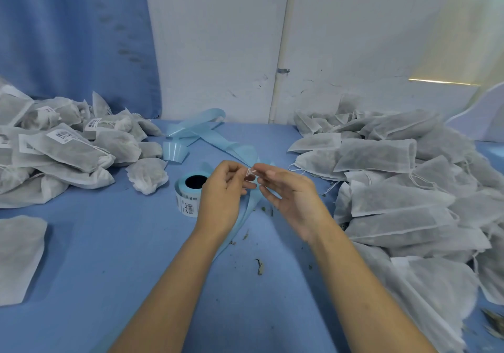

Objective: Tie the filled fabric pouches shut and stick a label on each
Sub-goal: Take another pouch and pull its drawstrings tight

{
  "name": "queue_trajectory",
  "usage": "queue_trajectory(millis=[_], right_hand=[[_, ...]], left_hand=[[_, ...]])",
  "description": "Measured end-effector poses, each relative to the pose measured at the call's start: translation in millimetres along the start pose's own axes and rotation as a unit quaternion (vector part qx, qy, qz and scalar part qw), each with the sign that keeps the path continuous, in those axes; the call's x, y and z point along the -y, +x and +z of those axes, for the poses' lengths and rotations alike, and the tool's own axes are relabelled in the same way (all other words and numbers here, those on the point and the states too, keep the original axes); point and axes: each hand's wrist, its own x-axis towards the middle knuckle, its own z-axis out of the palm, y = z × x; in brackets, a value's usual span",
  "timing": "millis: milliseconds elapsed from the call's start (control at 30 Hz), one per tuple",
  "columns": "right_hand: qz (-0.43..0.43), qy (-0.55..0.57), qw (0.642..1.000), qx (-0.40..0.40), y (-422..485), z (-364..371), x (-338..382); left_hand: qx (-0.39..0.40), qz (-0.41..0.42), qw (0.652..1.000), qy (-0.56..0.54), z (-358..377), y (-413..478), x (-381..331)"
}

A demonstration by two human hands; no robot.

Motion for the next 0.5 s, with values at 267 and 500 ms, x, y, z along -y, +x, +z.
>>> queue_trajectory(millis=[267,500], right_hand=[[0.001,0.101,0.993,-0.067,0.9,0.9,-5.2],[-0.018,0.095,0.991,-0.093,1.8,-2.2,-4.5]], left_hand=[[0.040,-0.015,0.999,0.012,2.0,-2.1,2.7],[0.042,-0.013,0.999,0.030,1.5,-1.3,3.4]])
